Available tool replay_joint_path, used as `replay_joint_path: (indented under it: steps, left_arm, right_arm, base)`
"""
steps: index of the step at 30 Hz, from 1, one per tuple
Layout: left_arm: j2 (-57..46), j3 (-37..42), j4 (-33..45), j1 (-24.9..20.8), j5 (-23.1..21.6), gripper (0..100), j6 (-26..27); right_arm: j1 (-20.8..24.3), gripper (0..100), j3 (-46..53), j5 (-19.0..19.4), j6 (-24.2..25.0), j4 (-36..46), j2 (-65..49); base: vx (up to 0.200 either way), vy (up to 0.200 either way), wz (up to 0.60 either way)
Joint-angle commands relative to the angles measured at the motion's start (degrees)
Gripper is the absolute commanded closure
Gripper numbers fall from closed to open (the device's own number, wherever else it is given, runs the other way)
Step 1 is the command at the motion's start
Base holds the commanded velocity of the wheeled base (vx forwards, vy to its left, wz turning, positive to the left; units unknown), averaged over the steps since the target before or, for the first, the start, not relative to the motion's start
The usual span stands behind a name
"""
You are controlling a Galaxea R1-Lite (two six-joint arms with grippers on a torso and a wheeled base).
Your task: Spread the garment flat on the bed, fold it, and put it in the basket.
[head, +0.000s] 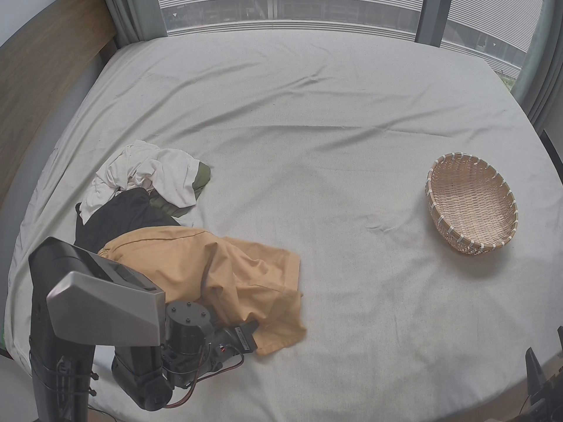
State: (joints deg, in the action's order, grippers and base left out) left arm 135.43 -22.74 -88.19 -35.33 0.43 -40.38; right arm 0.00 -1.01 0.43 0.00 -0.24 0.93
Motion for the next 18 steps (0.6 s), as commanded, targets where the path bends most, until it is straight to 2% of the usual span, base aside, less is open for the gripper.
replay_joint_path:
  steps: [1, 13, 18]
  left_arm:
    - [-0.4, -2.3, -0.1, -2.0, -0.4, 100, 0.1]
    - [-1.0, -2.8, -0.1, -8.5, -2.3, 100, 0.0]
    - [-0.9, -4.2, -0.1, -9.8, -3.1, 100, 0.0]
  right_arm:
    - [0.0, 0, 1.0, 0.0, 0.0, 0.0, -0.9]
    - [0.0, 0, 1.0, 0.0, 0.0, 0.0, -0.9]
    - [0.0, 0, 1.0, 0.0, 0.1, 0.0, -0.9]
  base:
    - [0.000, 0.000, 0.00]
    - [0.000, 0.000, 0.00]
    - [0.000, 0.000, 0.00]
